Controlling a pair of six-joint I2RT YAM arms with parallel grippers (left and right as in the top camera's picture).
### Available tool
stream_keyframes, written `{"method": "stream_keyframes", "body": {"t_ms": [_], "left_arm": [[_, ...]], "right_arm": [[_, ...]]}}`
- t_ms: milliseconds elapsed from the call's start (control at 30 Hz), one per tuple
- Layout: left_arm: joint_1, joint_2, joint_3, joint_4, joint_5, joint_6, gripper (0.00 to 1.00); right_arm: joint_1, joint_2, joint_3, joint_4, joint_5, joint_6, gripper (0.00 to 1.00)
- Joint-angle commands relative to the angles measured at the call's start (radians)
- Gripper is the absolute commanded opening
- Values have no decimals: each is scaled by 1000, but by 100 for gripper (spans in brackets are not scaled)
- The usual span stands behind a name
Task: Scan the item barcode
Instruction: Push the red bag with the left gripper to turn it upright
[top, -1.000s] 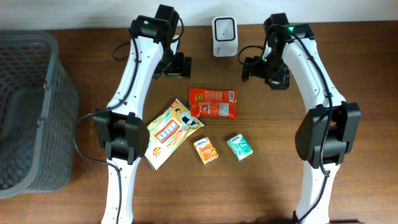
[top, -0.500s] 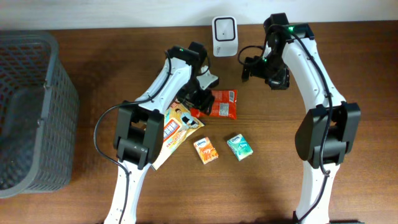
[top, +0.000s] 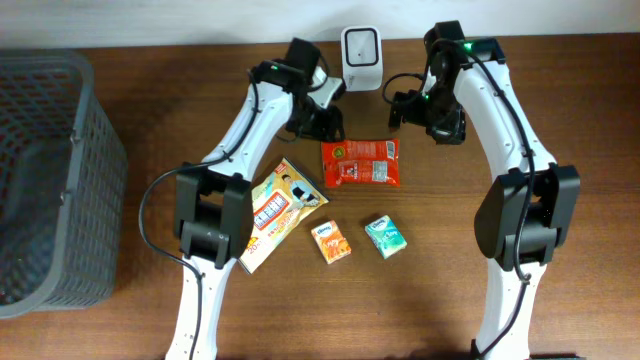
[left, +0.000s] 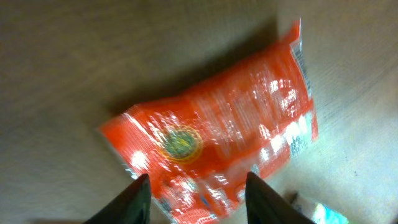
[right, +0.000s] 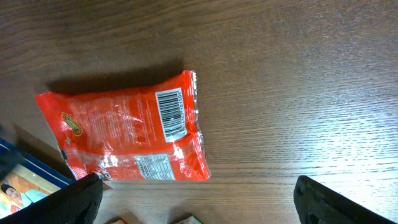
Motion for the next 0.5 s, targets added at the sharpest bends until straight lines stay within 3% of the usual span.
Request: {"method": "stream_keyframes", "body": {"t_ms": [0, 133, 233, 333, 367, 467], "left_arm": [[-6, 16, 14, 63, -14, 45, 38], [-49, 89, 11, 244, -15, 45, 37], [-49, 136, 11, 240, -137, 45, 43], [-48, 147, 14, 92, -132, 44, 28], [-48, 147, 14, 34, -74, 44, 24], [-48, 147, 16, -119, 344, 37, 19]], "right_arm": [[-4, -16, 14, 0, 12, -7, 98], [-4, -16, 14, 0, 12, -7, 98], [-4, -16, 14, 0, 12, -7, 99], [-4, -16, 14, 0, 12, -7, 98], [-4, -16, 14, 0, 12, -7, 98], [-4, -16, 14, 0, 12, -7, 99]]}}
